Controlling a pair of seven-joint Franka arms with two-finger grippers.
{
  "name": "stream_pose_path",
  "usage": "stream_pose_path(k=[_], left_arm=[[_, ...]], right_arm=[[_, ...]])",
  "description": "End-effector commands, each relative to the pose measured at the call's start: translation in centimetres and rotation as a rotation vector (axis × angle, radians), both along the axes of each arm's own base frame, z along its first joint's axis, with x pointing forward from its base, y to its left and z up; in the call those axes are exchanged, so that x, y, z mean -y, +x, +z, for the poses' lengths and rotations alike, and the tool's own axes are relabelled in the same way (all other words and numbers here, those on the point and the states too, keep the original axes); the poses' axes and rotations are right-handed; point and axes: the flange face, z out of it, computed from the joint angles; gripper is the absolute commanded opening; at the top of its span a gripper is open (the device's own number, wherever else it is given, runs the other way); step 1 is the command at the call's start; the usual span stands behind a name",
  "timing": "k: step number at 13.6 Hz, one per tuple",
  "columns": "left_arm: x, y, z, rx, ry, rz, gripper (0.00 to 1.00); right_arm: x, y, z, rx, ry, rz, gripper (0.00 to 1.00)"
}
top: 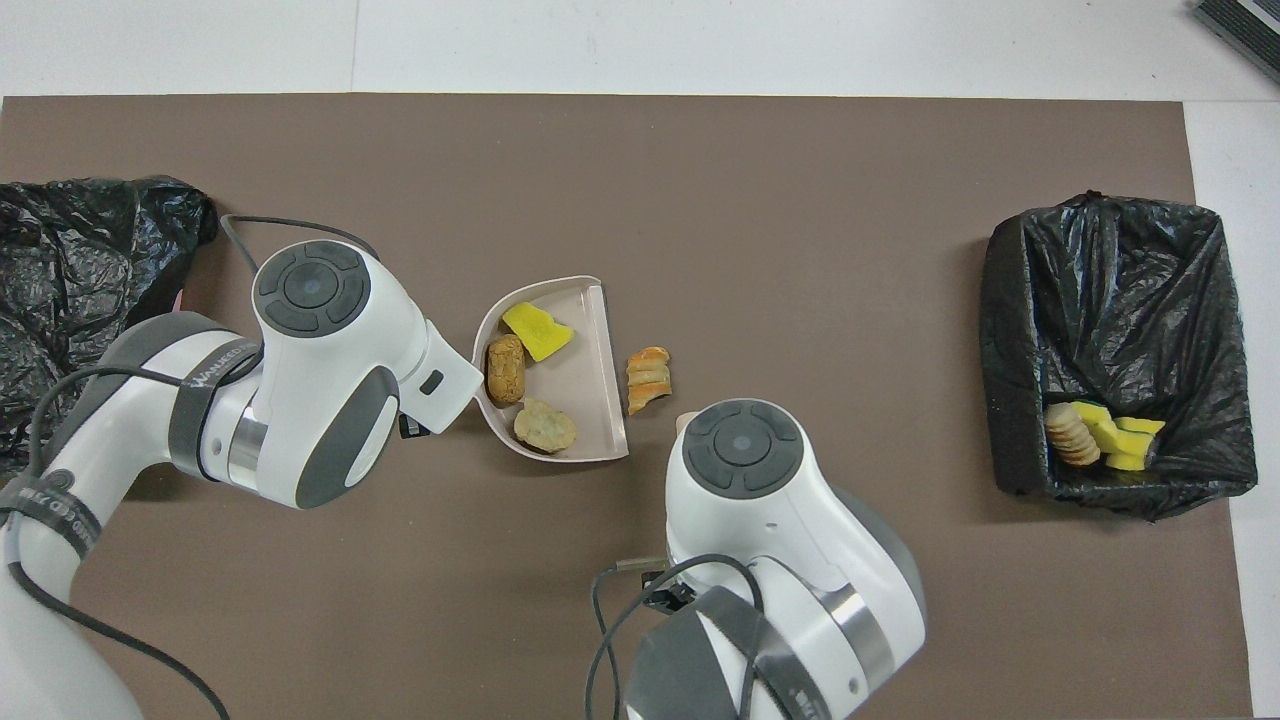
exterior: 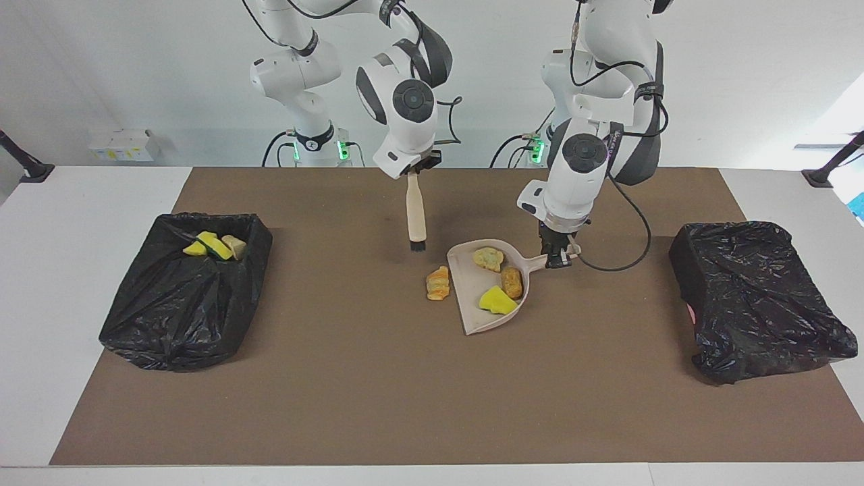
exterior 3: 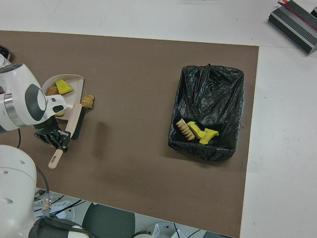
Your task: Sweep and dump trash in bin
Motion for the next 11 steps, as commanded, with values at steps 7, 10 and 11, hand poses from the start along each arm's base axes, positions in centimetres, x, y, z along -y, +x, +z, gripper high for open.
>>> stream_pose_path(k=[7, 10, 11], left_arm=[[-0.5, -0.6, 0.2, 0.01, 0.002, -0.027, 0.0], [-0.4, -0.8, 0.2, 0.013, 0.001, -0.029, 0.0], [-0.4, -0.8, 0.2, 0.012, 0.001, -0.027, 0.0]], right_arm=[[-1.0, -1.6, -4.4, 0.065, -0.088, -0.027, 0.0], [-1.1, 2.4, -7.1, 0.122, -0.109, 0.03, 0.0], [-1.5, 4.0, -7.8, 0.141, -0.096, 0.026, 0.0]])
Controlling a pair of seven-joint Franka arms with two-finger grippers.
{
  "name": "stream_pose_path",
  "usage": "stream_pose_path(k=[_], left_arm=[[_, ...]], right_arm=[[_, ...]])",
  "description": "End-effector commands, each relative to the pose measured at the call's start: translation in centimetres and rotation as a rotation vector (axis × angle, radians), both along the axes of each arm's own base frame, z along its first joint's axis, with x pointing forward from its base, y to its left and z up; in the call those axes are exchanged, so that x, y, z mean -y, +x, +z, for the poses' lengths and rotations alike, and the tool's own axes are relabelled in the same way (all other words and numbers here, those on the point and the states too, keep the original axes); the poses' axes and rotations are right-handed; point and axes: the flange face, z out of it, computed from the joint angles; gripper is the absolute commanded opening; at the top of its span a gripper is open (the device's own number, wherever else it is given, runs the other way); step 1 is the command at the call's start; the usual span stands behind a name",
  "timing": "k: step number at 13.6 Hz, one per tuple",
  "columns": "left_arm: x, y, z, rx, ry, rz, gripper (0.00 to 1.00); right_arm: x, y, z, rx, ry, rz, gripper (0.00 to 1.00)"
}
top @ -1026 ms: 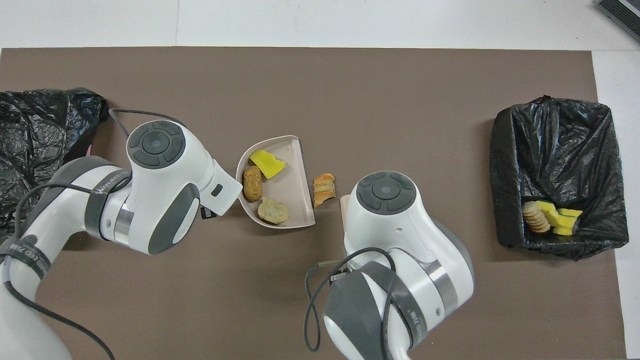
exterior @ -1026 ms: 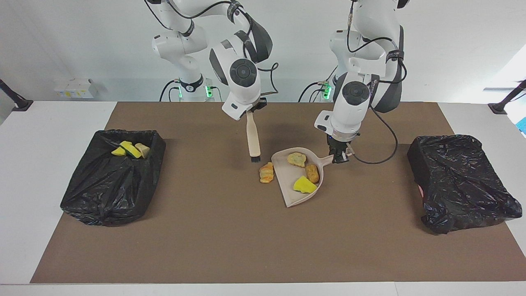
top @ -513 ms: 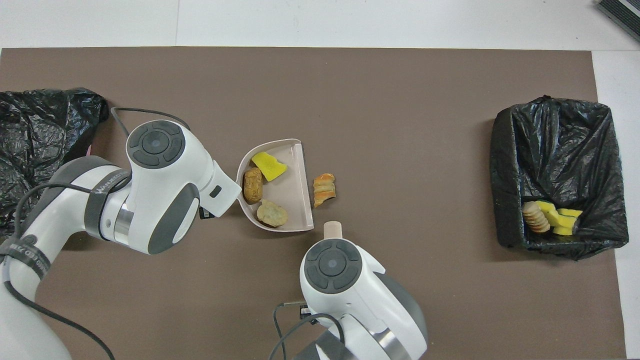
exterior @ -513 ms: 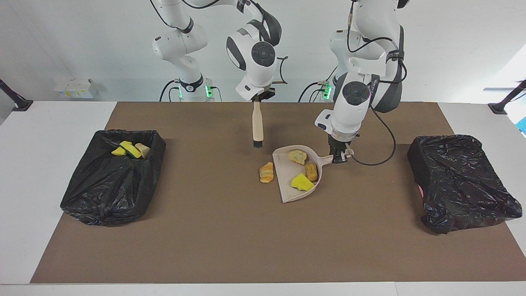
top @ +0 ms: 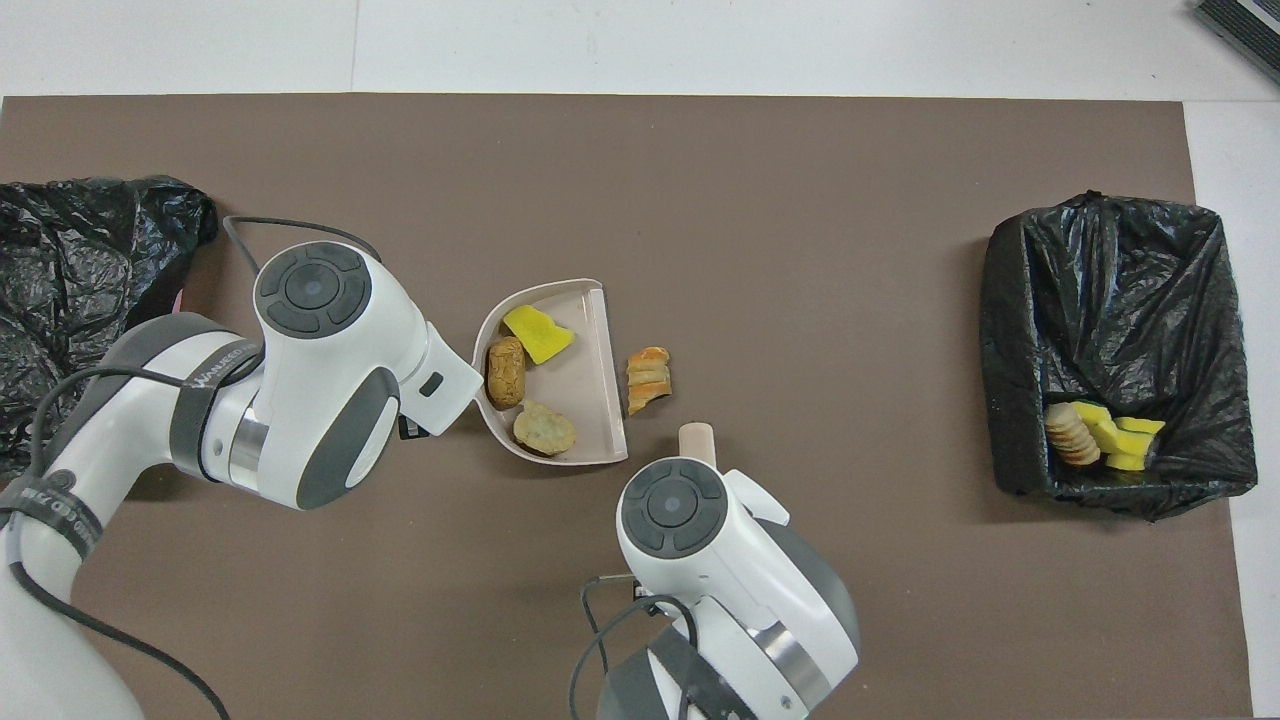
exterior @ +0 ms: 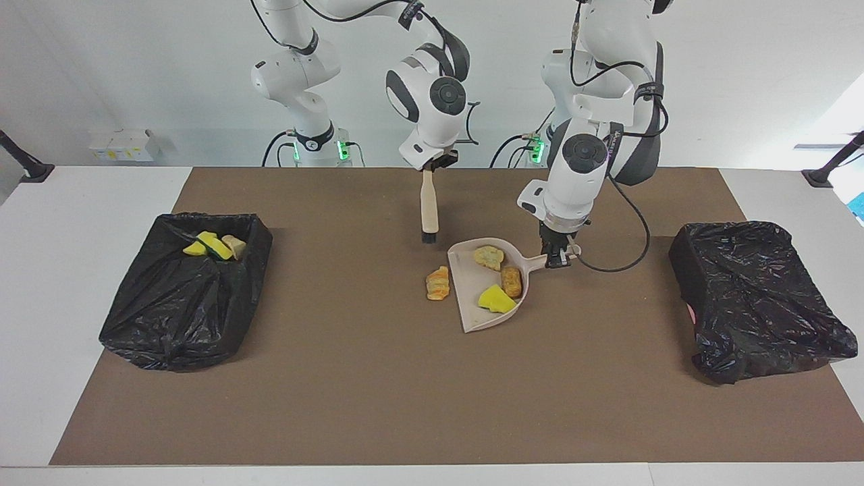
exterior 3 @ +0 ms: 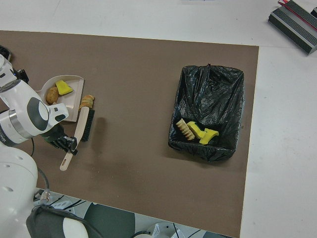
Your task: Sweep and dump trash in bin
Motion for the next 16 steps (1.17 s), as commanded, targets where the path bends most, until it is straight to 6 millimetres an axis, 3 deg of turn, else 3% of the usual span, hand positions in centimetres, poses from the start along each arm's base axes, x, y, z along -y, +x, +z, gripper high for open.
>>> stream_pose_path(k=[1, 4, 6, 9, 12, 14, 16], left_arm=[[-0.4, -0.8, 0.2, 0.013, 0.001, -0.021, 0.0], [-0.5, -0.8, 0.1, 0.016, 0.0, -0.019, 0.0], [-0.4, -0.9, 0.0, 0.016, 0.0, -0.02, 0.0], [-0.6, -0.9, 0.0, 0.016, 0.0, -0.017, 0.0], [-0.8, -0.9, -0.1, 0.014, 0.0, -0.017, 0.0], [-0.9, -0.9, -0.1, 0.014, 0.0, -0.014, 0.0], [-0.9, -0.9, -0.1, 0.014, 0.0, -0.015, 0.0]], right_arm=[[-1.7, 4.5, -2.1, 0.049, 0.013, 0.035, 0.0], [-2.1, 8.3, -2.8, 0.104, 0.048, 0.018, 0.0], [-3.3, 9.1, -2.3, 0.081, 0.094, 0.006, 0.0], [-5.7, 7.3, -2.0, -0.01, 0.263, 0.075, 0.0], [-6.6, 7.0, -1.7, -0.054, 0.371, 0.093, 0.0], [-6.1, 7.0, -0.7, -0.064, 0.376, 0.102, 0.0], [-4.8, 6.6, 1.5, -0.087, 0.355, 0.108, 0.0]])
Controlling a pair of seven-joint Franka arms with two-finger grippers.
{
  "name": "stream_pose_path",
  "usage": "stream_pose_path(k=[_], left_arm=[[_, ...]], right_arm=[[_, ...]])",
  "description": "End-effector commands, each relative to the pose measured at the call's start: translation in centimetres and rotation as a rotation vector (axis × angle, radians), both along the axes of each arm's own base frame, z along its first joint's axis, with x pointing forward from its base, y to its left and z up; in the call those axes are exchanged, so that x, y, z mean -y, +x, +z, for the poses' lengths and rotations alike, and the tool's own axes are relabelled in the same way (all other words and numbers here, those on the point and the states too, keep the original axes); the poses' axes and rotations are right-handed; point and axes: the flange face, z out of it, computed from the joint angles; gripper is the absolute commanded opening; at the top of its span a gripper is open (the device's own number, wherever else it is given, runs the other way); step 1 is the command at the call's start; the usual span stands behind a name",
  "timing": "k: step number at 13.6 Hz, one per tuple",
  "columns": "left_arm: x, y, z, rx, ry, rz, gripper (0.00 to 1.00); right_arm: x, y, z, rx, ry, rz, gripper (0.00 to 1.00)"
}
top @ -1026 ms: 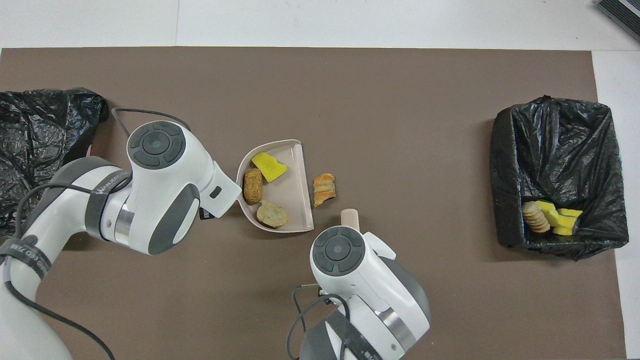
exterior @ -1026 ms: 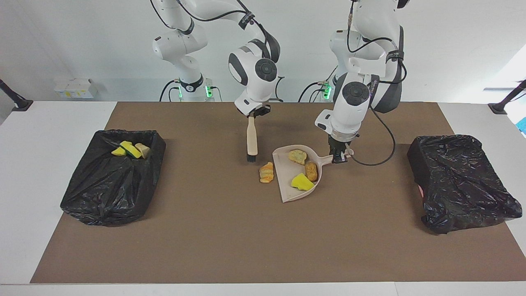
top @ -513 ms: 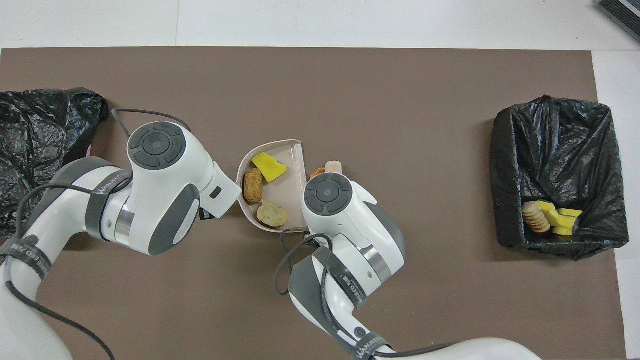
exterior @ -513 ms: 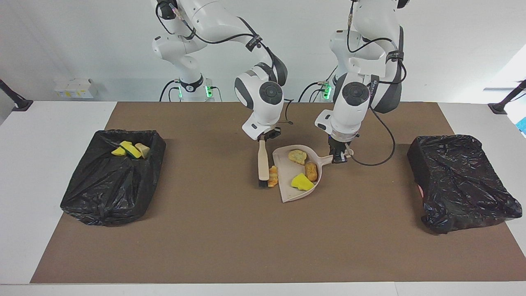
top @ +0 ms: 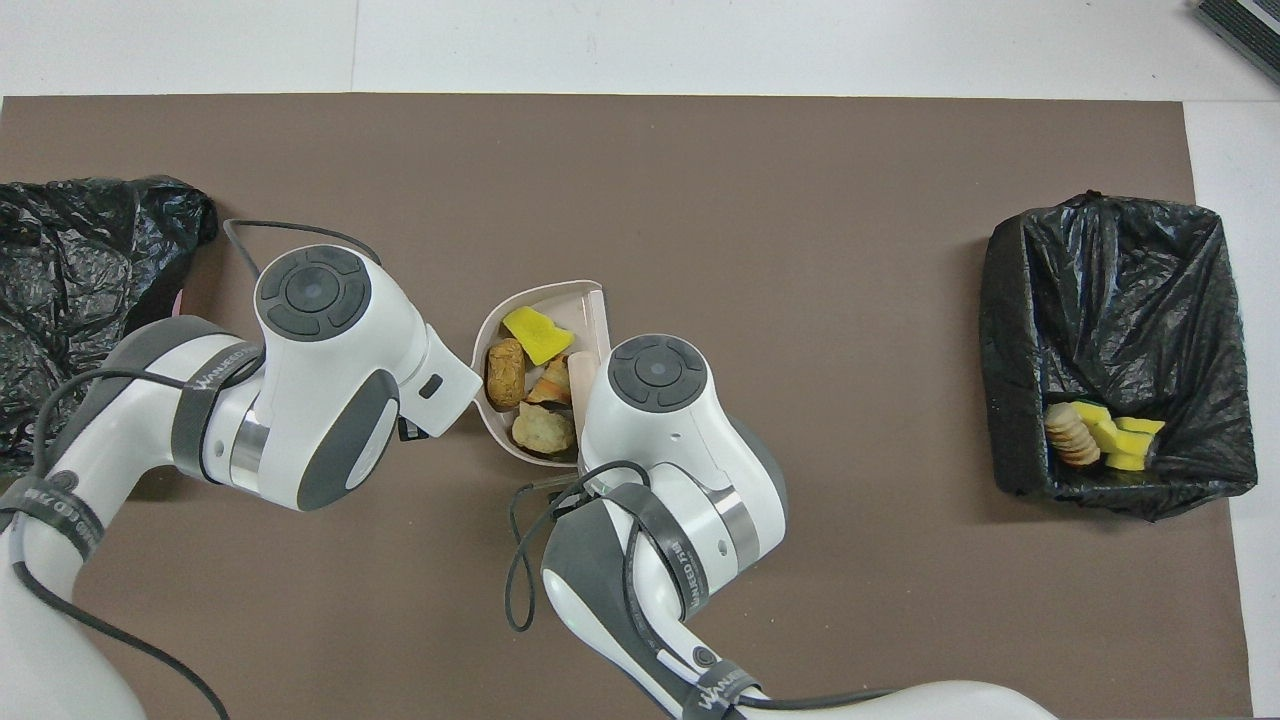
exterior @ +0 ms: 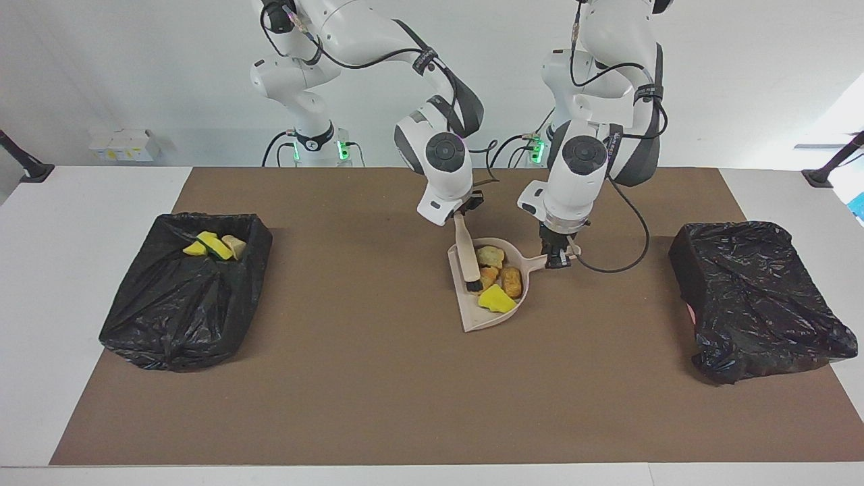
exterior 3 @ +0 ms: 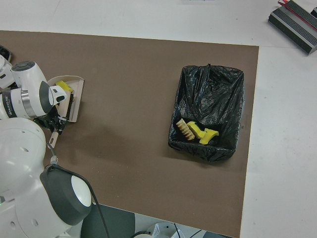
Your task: Sweep and dump trash in bin
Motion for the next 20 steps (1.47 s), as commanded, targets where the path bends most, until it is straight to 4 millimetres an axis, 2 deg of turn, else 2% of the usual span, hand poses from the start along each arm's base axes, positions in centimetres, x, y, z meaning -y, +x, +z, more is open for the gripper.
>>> stream_pose_path(k=[1, 2, 4, 6, 7, 8, 10, 11, 14, 18, 19, 20], left_arm=[[-0.8, -0.8, 0.3, 0.016, 0.0, -0.015, 0.0], [-0.8, -0.8, 0.3, 0.016, 0.0, -0.017, 0.0], [-1.6, -0.4, 0.3, 0.016, 0.0, -0.001, 0.0], [-2.0, -0.2, 0.3, 0.014, -0.002, -0.008, 0.0], [-2.9, 0.2, 0.3, 0.014, -0.007, -0.025, 0.0], [-3.6, 0.7, 0.4, 0.012, -0.015, -0.052, 0.0], [-6.1, 1.6, 0.4, 0.003, -0.04, -0.057, 0.0], [-6.9, 2.0, 0.6, 0.005, -0.055, -0.065, 0.0], [-10.1, 3.5, 2.2, 0.021, -0.106, -0.094, 0.0], [-14.1, 4.7, 5.0, 0.032, -0.13, -0.061, 0.0], [-14.6, 4.9, 6.6, 0.035, -0.139, -0.054, 0.0], [-16.1, 5.2, 7.8, 0.025, -0.141, -0.049, 0.0]], right_arm=[[2.2, -0.2, 4.0, -0.025, 0.016, 0.019, 0.0], [3.5, 0.0, 5.5, -0.027, 0.004, 0.014, 0.0], [4.7, -0.6, 7.8, -0.033, -0.017, 0.014, 0.0], [5.0, -2.1, 8.3, -0.05, -0.072, 0.022, 0.0], [4.9, -3.0, 8.3, -0.044, -0.099, -0.001, 0.0], [3.9, -4.5, 8.2, -0.04, -0.114, -0.002, 0.0], [2.6, -5.7, 8.2, 0.003, -0.101, -0.026, 0.0], [1.6, -7.0, 8.0, 0.019, -0.096, -0.031, 0.0], [-1.4, -10.0, 6.8, 0.022, -0.125, -0.059, 0.0], [-4.3, -15.5, 1.5, 0.019, -0.187, -0.093, 0.0], [-4.7, -16.5, 0.8, 0.018, -0.196, -0.082, 0.0], [-4.9, -17.2, 0.2, 0.013, -0.205, -0.073, 0.0]])
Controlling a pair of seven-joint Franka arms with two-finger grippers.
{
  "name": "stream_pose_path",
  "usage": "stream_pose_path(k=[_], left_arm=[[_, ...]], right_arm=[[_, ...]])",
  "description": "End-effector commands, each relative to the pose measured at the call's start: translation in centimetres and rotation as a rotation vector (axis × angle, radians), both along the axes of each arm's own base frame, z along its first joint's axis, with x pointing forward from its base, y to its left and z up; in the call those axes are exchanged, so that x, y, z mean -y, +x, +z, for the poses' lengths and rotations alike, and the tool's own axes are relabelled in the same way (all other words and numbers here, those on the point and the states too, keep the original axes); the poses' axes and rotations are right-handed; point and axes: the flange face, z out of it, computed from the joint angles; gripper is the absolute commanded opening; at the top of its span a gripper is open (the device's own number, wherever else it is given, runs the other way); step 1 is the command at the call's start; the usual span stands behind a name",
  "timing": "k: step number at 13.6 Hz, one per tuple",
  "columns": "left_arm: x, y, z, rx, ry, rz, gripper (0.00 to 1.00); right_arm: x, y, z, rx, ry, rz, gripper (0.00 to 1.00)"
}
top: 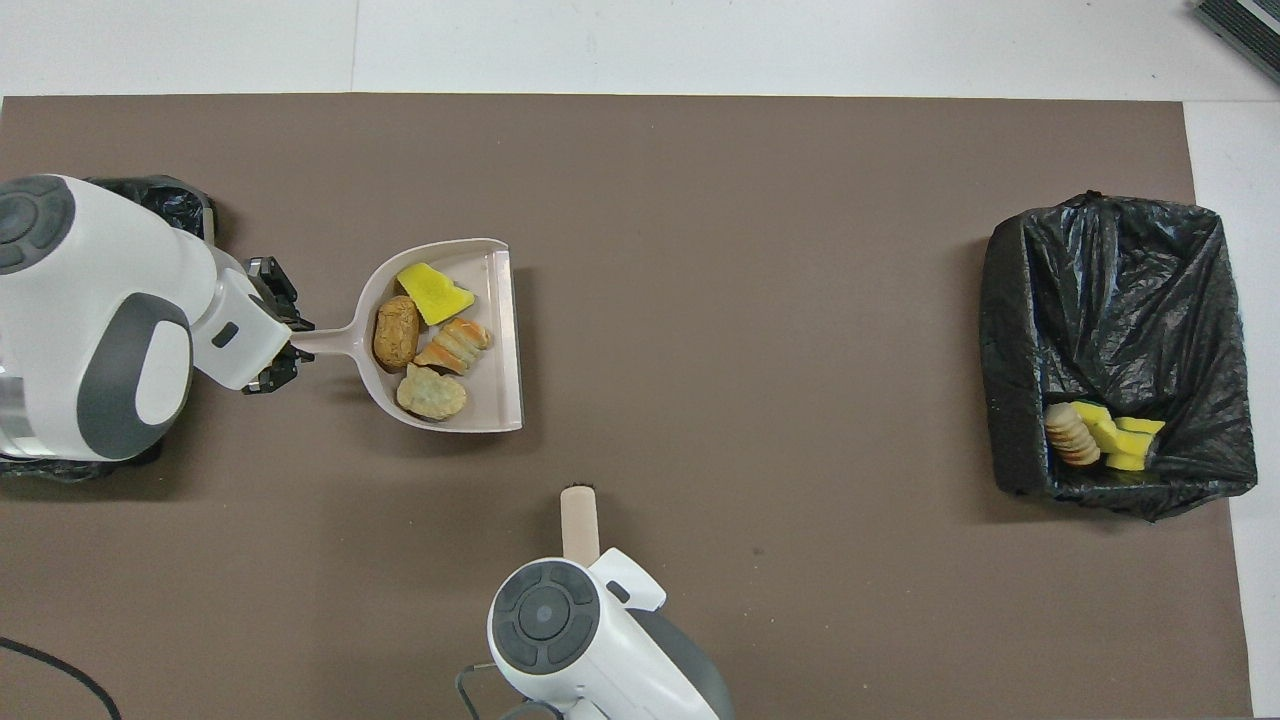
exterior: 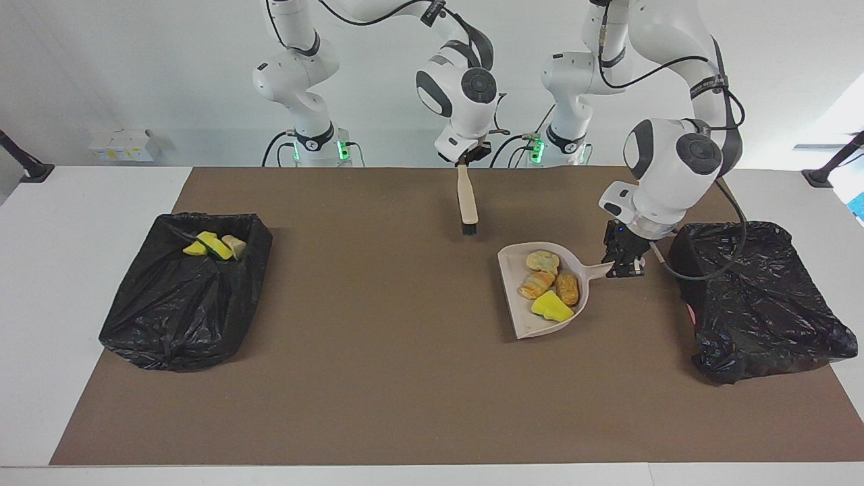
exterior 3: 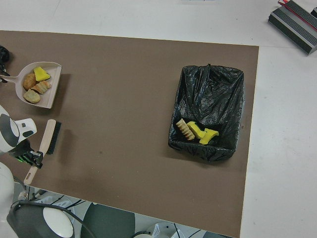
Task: Sweep and dump trash in bin
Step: 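Lift the dustpan with the left gripper while the right gripper withdraws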
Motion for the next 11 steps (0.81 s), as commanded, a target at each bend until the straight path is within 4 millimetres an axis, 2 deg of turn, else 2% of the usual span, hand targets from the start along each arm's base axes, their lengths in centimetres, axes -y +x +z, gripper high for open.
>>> stream_pose_path(k=[1, 4, 6, 7, 8, 9, 11], left_arm=[[-2.9, 0.5, 4.1, -0.013, -0.025, 0.003, 0.0], [-8.1, 0.9, 6.3, -0.019, -0.072, 0.012, 0.0], [-11.9, 1.1, 8.1, -0.022, -0.136, 0.038, 0.0], [-13.5, 0.9, 8.8, -0.033, -0.137, 0.038, 0.0], [-15.2, 0.7, 9.5, -0.039, -0.142, 0.04, 0.0], [-17.6, 0.4, 10.4, -0.04, -0.148, 0.039, 0.0], [-22.4, 0.0, 10.0, -0.06, -0.165, 0.024, 0.0]], right_arm=[[0.0, -1.7, -1.5, 0.016, -0.014, -0.006, 0.0], [-0.3, -2.7, -2.7, 0.031, -0.01, -0.009, 0.0], [-0.8, -1.9, -4.2, 0.054, 0.01, -0.036, 0.0], [-1.1, -1.7, -4.0, 0.053, 0.009, -0.039, 0.0], [-1.2, -1.5, -3.9, 0.044, -0.004, -0.031, 0.63], [-1.0, -1.0, -3.4, 0.032, -0.02, -0.025, 1.0], [-0.5, 1.1, -1.1, 0.007, -0.034, -0.031, 1.0]])
